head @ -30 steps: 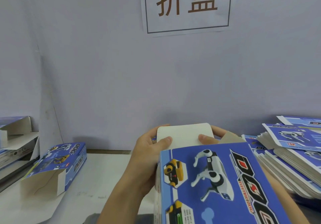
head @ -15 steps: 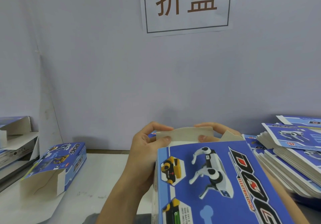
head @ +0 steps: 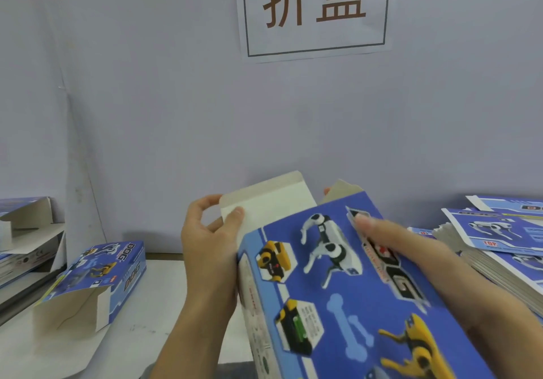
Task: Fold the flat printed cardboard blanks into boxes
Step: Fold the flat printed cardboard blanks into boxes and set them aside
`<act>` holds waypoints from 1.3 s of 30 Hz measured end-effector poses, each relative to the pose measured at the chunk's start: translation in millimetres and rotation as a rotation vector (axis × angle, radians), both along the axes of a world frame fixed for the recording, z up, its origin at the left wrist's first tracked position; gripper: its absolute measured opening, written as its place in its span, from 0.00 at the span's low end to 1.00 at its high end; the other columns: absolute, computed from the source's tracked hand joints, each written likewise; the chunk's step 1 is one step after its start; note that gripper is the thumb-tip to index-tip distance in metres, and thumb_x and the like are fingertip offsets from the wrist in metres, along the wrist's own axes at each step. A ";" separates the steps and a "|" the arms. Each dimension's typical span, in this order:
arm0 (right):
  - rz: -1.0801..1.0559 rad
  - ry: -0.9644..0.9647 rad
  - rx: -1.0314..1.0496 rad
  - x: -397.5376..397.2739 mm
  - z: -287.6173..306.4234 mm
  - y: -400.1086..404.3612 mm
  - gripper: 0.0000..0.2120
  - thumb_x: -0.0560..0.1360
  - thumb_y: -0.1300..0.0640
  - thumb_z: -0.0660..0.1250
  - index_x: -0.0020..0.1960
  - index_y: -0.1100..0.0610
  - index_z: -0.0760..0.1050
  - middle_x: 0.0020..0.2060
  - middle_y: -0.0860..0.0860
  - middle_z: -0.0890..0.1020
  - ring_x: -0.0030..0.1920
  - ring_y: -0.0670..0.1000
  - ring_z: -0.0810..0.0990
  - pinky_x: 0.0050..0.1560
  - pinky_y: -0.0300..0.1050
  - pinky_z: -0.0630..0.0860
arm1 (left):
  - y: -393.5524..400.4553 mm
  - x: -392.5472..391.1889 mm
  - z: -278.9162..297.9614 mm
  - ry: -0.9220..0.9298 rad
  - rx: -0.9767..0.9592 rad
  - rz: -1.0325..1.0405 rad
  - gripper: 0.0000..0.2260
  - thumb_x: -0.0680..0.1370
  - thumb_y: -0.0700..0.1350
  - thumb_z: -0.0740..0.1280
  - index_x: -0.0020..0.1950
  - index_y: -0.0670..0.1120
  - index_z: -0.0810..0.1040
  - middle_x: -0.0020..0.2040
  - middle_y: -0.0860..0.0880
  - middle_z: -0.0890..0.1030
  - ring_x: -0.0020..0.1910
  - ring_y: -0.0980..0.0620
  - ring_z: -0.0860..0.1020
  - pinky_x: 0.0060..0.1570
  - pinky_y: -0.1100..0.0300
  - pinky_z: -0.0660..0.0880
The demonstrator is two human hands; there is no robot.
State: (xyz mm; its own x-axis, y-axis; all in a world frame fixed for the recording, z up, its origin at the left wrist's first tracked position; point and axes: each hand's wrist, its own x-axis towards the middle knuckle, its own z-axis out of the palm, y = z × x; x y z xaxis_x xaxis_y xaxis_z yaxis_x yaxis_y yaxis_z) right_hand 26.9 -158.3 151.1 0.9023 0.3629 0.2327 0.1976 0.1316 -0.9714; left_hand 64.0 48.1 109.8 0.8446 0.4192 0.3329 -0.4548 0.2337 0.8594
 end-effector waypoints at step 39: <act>-0.429 -0.353 0.001 14.3 -14.7 22.8 0.10 0.79 0.55 0.60 0.46 0.62 0.70 0.20 0.46 0.70 0.20 0.43 0.72 0.21 0.33 0.66 | -28.0 -23.1 22.9 -0.083 0.242 -0.112 0.13 0.82 0.42 0.59 0.37 0.51 0.68 0.25 0.52 0.69 0.27 0.52 0.72 0.27 0.57 0.67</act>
